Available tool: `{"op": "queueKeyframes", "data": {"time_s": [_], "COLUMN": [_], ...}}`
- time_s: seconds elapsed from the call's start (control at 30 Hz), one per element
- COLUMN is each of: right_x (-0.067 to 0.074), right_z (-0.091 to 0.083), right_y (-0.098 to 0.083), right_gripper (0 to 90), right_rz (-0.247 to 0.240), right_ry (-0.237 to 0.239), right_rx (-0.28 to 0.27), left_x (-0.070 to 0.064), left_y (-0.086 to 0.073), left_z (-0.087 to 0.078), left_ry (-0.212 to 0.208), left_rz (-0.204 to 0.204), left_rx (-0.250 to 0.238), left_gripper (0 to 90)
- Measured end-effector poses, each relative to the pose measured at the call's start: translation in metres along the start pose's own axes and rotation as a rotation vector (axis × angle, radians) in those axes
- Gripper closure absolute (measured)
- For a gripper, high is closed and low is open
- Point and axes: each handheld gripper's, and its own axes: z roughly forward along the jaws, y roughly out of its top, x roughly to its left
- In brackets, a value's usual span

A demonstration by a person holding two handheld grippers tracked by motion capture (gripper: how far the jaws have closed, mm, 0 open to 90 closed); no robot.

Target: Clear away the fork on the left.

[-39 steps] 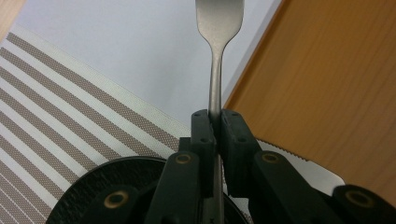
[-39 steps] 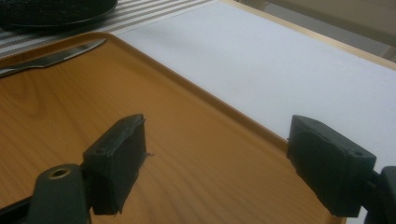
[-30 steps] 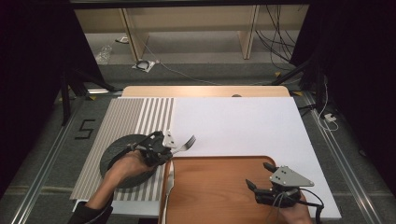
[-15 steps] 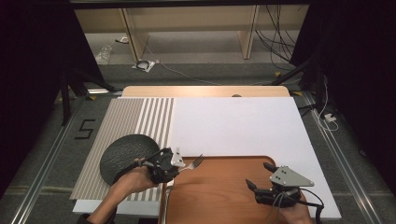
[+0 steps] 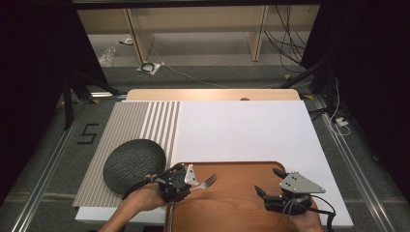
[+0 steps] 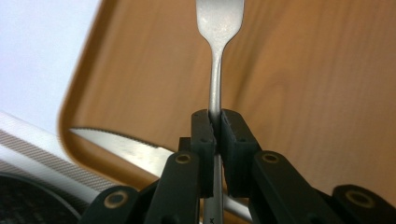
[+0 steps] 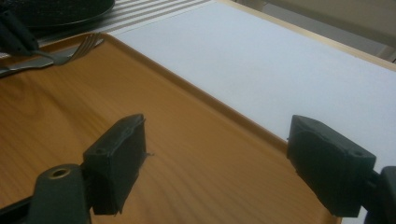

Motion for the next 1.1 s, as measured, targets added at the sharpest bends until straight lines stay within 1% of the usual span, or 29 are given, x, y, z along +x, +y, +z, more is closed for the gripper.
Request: {"op": "queueKeyframes", "data": {"time_s": [0.03, 0.23, 0.27, 0.53, 0.6, 0.7, 0.8, 0.87, 0.9, 0.97, 1.1], "right_x": [0.0, 0.0, 0.0, 0.0, 0.001, 0.0, 0.0, 0.0, 0.0, 0.0, 0.0], "right_z": [0.0, 0.0, 0.0, 0.0, 0.0, 0.0, 0.0, 0.0, 0.0, 0.0, 0.0], "right_y": [0.0, 0.0, 0.0, 0.0, 0.0, 0.0, 0.0, 0.0, 0.0, 0.0, 0.0], "right_gripper": [20.9, 20.9, 20.9, 21.0, 21.0, 21.0, 21.0, 21.0, 21.0, 21.0, 21.0], "right_rz": [0.002, 0.001, -0.003, -0.008, -0.004, -0.005, -0.007, -0.007, -0.008, -0.008, -0.007], "right_ry": [0.0, -0.001, -0.001, 0.003, 0.001, -0.001, -0.002, -0.002, -0.002, -0.001, -0.002], "right_rx": [0.001, 0.002, 0.002, 0.001, 0.003, -0.005, 0.0, 0.0, 0.0, 0.001, -0.004], "left_x": [-0.005, -0.012, -0.016, -0.025, -0.028, -0.03, -0.034, -0.036, -0.037, -0.038, -0.043], "left_y": [0.001, 0.002, 0.002, 0.003, 0.002, 0.002, 0.001, 0.001, 0.001, 0.001, 0.002], "left_z": [0.0, 0.0, 0.002, 0.001, 0.003, 0.003, 0.001, 0.001, 0.0, 0.0, 0.0], "left_ry": [-0.004, -0.009, -0.019, -0.024, -0.034, -0.032, -0.035, -0.035, -0.035, -0.035, -0.041], "left_rz": [0.006, 0.011, 0.014, 0.03, 0.028, 0.031, 0.034, 0.04, 0.051, 0.044, 0.055], "left_rx": [-0.002, -0.007, 0.001, -0.002, 0.003, 0.004, 0.001, 0.001, 0.008, 0.001, 0.0], "left_gripper": [84.0, 84.0, 84.0, 83.9, 83.9, 83.9, 83.9, 83.9, 84.0, 84.0, 84.0]}}
